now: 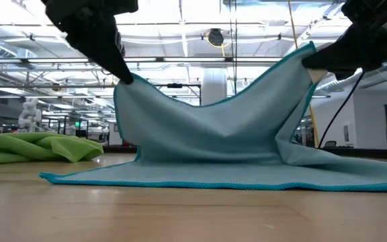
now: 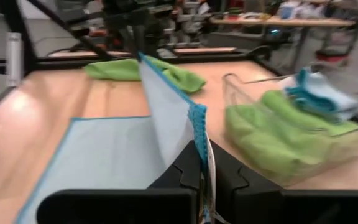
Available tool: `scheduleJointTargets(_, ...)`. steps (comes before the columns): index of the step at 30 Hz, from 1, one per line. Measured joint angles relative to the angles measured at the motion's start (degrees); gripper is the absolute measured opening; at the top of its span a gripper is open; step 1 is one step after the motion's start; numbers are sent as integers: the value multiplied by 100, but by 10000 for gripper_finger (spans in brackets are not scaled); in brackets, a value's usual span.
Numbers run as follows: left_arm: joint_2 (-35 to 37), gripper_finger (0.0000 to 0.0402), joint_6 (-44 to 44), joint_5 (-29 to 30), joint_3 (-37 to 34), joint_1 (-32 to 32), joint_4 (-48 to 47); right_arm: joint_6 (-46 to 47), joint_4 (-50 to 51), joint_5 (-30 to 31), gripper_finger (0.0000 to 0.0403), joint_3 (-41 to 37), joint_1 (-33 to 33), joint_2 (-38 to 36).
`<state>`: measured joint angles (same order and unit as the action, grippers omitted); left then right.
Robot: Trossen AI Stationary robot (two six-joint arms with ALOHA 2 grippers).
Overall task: Fold microfiber towels
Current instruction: Fold the blue towel
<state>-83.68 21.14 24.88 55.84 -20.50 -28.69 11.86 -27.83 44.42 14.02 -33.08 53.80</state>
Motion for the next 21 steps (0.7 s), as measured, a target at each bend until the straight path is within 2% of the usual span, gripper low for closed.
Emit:
scheduleJointTargets(7,1,13,298,-122,-445,-188,677,728,-4,-731,2,0,-1,53)
scheduleJointTargets(12,0,5,408,-402,-763,-242,1227,848,-16,-730,2,0,-4,144)
scheduleJointTargets(17,0,16,654,-434,-859,-356,1277,989,-20,-738,2,0,-4,149)
scheduleJointTargets(21,0,7,757,-435,-1001,-430,1730,1077,-116,-1081,2,0,0,151)
